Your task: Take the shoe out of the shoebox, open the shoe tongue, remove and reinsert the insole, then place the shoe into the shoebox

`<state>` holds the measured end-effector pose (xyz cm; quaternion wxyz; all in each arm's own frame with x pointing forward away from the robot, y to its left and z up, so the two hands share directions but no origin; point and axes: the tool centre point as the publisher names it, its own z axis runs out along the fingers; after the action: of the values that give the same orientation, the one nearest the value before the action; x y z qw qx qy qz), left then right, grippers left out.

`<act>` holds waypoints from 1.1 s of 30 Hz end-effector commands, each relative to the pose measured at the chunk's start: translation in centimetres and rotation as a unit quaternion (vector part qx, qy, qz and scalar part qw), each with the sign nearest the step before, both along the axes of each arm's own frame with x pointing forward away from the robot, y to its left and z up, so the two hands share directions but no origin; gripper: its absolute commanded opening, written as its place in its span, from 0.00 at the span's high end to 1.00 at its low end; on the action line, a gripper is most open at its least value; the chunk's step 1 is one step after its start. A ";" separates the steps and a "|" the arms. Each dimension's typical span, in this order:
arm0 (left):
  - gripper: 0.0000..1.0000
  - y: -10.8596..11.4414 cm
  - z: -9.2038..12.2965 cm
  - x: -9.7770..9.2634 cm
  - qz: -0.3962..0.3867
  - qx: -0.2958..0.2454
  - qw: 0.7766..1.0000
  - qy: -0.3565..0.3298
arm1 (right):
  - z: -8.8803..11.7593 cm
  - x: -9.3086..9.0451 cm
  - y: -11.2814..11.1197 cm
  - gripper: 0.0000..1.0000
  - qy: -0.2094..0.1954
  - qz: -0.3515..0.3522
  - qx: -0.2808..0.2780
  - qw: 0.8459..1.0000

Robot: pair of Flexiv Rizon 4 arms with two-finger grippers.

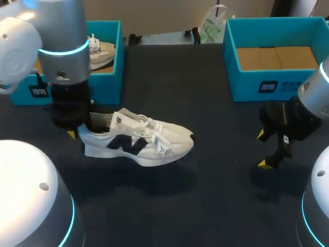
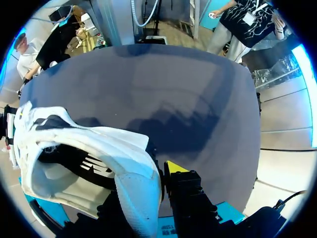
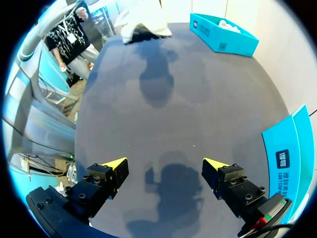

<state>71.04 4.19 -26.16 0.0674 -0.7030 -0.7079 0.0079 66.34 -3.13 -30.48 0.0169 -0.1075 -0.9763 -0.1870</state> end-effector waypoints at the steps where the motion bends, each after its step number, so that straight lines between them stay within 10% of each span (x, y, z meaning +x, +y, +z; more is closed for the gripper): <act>1: 1.00 -0.8 0.0 0.5 0.000 0.005 1.000 0.004 | 0.0 -0.1 0.0 0.00 -0.001 0.000 -0.001 1.000; 33: 1.00 -8.7 -7.8 -0.3 -0.014 0.031 0.999 -0.008 | 0.0 -0.1 0.0 0.00 -0.001 0.000 -0.001 1.000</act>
<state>70.62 -3.20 -32.94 0.0763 -0.7120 -0.6979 -0.0121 66.34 -3.13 -30.48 0.0169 -0.1075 -0.9763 -0.1870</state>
